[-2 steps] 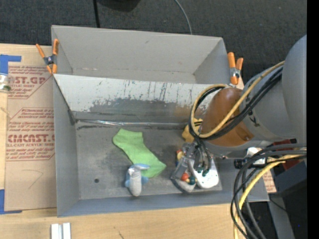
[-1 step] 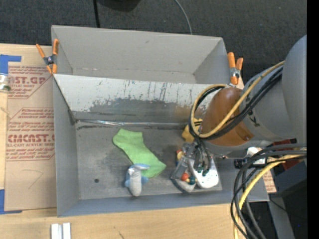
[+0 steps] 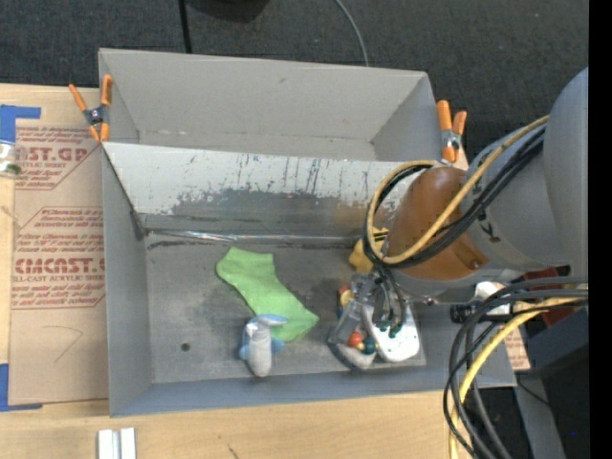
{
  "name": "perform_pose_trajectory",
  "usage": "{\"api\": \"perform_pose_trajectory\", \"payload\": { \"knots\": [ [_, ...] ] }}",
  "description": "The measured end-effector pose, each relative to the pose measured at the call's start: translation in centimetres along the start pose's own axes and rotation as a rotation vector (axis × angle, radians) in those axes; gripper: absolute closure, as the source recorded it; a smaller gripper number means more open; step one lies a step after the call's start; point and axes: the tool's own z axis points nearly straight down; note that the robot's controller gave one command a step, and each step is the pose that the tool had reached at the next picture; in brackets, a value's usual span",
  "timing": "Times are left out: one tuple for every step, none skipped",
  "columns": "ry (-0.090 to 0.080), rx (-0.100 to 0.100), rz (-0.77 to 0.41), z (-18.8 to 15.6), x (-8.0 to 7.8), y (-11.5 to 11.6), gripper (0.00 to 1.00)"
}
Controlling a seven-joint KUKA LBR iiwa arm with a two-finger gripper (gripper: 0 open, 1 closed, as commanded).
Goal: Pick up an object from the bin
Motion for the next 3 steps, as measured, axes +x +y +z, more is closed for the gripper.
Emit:
{"api": "perform_pose_trajectory", "payload": {
  "knots": [
    [-0.003,-0.001,0.0,-0.3,-0.1,0.0,1.0],
    [-0.001,0.0,0.0,-0.9,0.0,0.0,1.0],
    [0.0,0.0,0.0,-2.7,0.0,0.0,1.0]
  ]
}}
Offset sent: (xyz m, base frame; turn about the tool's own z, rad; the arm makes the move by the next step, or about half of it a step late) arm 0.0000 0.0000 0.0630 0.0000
